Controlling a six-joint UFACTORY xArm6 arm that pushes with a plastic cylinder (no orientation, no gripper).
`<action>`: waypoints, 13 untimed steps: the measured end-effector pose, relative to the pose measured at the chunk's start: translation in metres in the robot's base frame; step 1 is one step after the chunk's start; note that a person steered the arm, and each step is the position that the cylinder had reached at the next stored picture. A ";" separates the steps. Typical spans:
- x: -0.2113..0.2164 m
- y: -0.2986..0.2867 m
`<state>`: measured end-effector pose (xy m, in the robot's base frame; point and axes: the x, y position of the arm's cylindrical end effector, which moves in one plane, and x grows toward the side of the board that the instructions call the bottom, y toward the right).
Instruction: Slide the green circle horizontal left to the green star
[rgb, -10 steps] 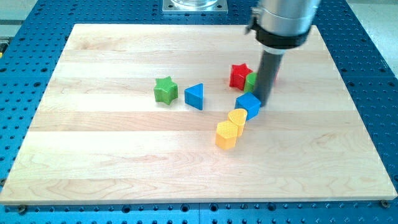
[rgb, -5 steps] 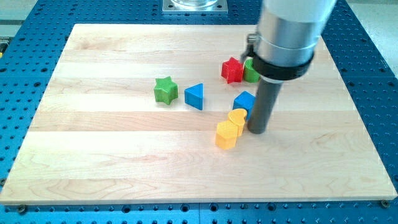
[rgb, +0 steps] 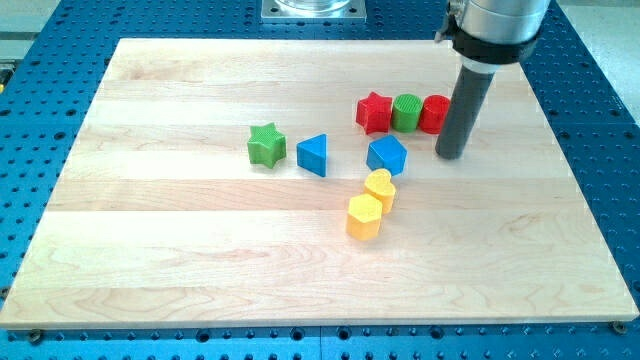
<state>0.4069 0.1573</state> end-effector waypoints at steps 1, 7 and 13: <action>-0.023 -0.023; -0.121 -0.127; -0.148 -0.246</action>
<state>0.2591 -0.0885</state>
